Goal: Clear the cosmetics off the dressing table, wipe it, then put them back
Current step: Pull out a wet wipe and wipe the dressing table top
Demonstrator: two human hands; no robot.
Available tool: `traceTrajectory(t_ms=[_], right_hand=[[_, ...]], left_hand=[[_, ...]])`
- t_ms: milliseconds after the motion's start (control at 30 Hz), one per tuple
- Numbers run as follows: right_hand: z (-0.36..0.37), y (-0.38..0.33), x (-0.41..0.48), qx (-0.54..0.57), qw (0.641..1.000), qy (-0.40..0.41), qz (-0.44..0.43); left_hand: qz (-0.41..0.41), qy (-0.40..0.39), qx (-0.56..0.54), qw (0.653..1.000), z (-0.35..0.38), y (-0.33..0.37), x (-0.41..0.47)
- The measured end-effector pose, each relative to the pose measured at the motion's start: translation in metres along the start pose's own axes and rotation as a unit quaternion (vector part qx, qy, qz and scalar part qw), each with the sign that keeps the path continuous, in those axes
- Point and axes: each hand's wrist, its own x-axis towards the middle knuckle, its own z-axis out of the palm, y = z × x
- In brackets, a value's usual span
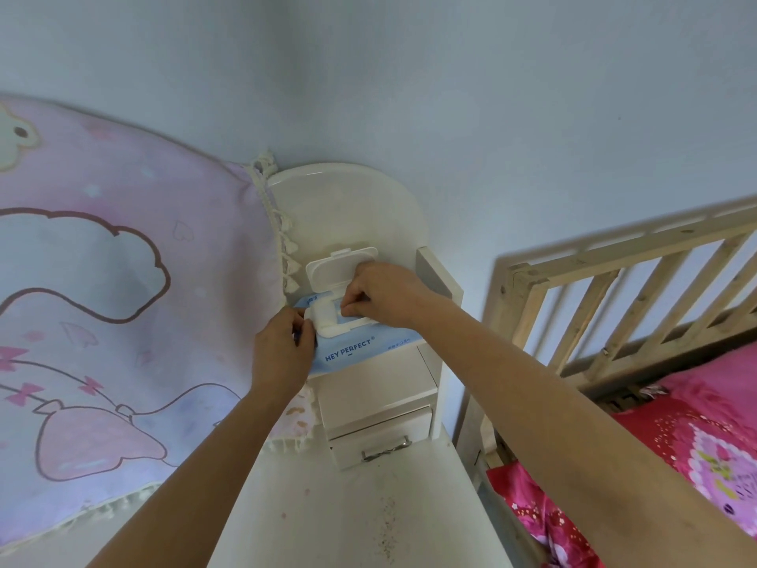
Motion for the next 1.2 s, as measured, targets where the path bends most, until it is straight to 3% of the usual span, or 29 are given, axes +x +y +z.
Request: traceTrajectory(t_ms=[300,533,767,967,1200], right_hand=[[0.018,-0.003,-0.001,-0.068,0.998,-0.005,-0.008],[0.011,0.006,-0.009,0.11,0.993,0.014,0.05],[0.001,0.012,-0.017,0.299,0.947,0.061,0.101],[0.005,0.014,-0.01,0.18,0.983,0.003,0.029],[0.001,0.019,-0.01,0.198,0.98,0.0,0.035]], left_hand=[[-0.008,0.0,-0.011,1.0,-0.008,0.003,0.005],[-0.001,-0.016,0.004,1.0,-0.014,0.01,0.013],[-0.023,-0.039,0.026,0.999,-0.01,0.014,0.012],[-0.021,-0.031,0.028,0.999,-0.007,0.013,0.01],[-0.013,-0.033,0.038,0.999,-0.006,0.011,0.011]])
